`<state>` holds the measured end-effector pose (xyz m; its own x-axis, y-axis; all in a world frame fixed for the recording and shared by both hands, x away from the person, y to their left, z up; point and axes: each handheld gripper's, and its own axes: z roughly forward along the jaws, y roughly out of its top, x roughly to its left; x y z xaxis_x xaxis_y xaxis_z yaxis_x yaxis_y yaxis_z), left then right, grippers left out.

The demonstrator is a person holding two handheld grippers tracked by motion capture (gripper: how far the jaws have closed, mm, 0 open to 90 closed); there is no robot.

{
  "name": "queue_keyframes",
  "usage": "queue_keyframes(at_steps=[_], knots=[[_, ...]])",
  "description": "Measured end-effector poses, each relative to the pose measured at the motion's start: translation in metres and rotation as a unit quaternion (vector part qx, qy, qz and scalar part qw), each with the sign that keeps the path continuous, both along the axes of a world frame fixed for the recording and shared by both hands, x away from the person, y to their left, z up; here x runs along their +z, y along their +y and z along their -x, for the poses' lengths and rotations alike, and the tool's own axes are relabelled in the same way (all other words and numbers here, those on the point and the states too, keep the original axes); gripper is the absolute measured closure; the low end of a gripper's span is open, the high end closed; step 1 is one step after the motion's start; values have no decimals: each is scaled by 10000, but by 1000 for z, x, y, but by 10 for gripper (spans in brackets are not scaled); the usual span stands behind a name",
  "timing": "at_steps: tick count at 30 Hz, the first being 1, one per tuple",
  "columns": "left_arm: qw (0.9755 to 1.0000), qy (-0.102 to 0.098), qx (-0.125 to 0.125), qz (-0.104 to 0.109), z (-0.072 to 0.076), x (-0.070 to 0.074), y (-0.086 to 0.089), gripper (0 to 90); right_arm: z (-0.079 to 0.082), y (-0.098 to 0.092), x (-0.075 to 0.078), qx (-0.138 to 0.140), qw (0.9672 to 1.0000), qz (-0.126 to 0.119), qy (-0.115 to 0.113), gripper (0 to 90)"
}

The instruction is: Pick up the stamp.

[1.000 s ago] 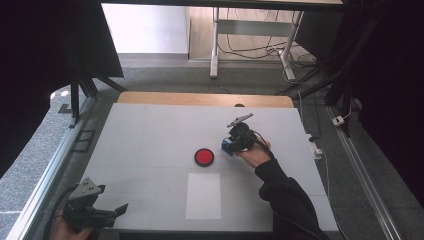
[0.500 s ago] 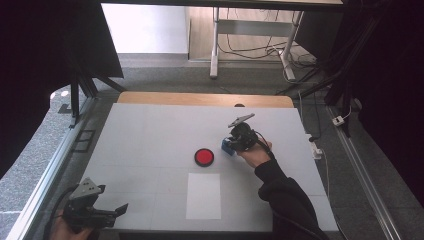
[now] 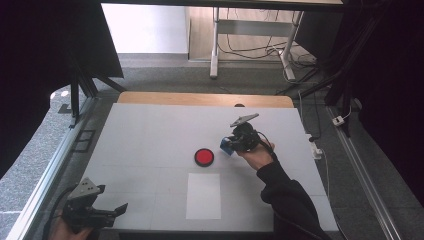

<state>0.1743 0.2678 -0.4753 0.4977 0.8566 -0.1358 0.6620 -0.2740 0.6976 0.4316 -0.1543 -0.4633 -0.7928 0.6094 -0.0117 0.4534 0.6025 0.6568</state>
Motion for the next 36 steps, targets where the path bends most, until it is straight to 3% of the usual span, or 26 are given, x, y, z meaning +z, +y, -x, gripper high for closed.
queue_keyframes(at_steps=[6, 23, 28, 36], knots=[[10000, -5, 9, 87, 0, 0, 2, 24, 9, -3, 8, 111, 9999, -54, -58, 715], [9991, 22, -303, 284, 0, 2, 5, 0, 33, -7, 26, 344, 9980, -522, -96, 714], [9990, -64, -262, 349, -1, 3, 6, 0, 44, -9, 37, 519, 9955, -784, -134, 714], [9990, 74, -173, 415, -4, 0, 8, 0, 62, -4, 46, 814, 9923, -913, -176, 714]])
